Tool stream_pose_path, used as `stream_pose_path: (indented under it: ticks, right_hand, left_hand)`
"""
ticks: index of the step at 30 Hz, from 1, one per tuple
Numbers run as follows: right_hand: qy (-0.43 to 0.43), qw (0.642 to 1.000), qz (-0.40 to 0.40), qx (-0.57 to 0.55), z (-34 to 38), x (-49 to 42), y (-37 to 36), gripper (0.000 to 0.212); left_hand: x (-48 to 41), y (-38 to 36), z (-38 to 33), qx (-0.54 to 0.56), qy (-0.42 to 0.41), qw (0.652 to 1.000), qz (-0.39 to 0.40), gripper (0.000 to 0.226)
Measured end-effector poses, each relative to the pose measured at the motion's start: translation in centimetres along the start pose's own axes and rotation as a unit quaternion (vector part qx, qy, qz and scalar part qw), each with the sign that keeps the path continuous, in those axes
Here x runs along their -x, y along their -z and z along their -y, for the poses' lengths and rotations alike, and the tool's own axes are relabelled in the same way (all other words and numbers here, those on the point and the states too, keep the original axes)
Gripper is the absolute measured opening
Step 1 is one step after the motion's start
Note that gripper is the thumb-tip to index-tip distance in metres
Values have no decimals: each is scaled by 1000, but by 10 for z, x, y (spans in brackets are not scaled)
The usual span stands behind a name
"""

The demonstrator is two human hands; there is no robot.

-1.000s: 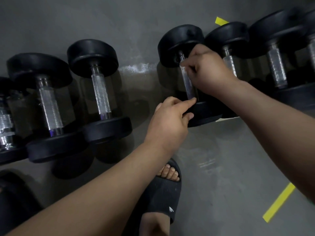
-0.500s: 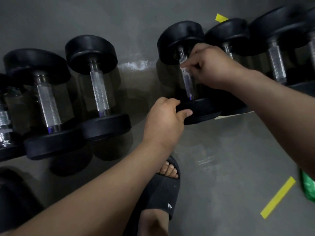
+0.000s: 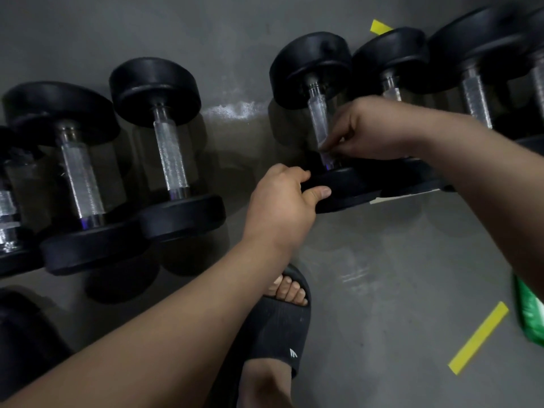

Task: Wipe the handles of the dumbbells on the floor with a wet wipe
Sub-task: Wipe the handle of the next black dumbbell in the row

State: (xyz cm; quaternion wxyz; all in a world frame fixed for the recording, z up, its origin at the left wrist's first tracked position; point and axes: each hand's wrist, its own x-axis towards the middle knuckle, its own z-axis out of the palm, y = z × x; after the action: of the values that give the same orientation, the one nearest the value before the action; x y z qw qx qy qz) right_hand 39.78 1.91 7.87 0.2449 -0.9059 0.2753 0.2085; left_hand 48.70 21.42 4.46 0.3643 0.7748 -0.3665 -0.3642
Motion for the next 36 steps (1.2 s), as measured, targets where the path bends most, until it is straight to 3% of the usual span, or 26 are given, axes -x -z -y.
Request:
stream_pose_path:
  ticks: [1, 5, 10, 14, 19, 23, 27, 31, 34, 36]
  right_hand:
    - [3, 1000, 6, 4, 1, 1, 1, 23]
    - [13, 994, -112, -7, 5, -7, -1, 21]
    - [-29, 999, 40, 6, 5, -3, 2, 26]
    - [-10, 999, -35, 5, 9, -4, 1, 25]
    - [-57, 996, 69, 17, 10, 0, 4, 28]
    - [-37, 999, 2, -6, 9, 0, 5, 26]
    - [-53, 997, 64, -2, 9, 5, 6, 29]
    - [-38, 999, 2, -17, 4, 5, 3, 29]
    - [-74, 993, 76, -41, 2, 8, 3, 29]
    - [-69, 994, 84, -26, 2, 5, 6, 29]
  left_hand:
    - [-1, 0, 0, 1, 2, 1000, 1, 44]
    - [0, -1, 1, 0, 1, 1000, -2, 43]
    - [-1, 1, 1, -6, -2, 1000, 3, 45]
    - [-3, 0, 4, -14, -5, 1000, 5, 45]
    - [-3, 0, 4, -13, -9, 1000, 2, 44]
    - [-4, 0, 4, -16, -8, 1000, 4, 44]
    - [-3, 1, 4, -14, -6, 1000, 8, 45]
    - [-3, 0, 4, -18, -6, 1000, 5, 44]
    - [-4, 1, 5, -20, -6, 1000, 7, 43]
    - [-3, 1, 4, -17, -6, 1000, 8, 43]
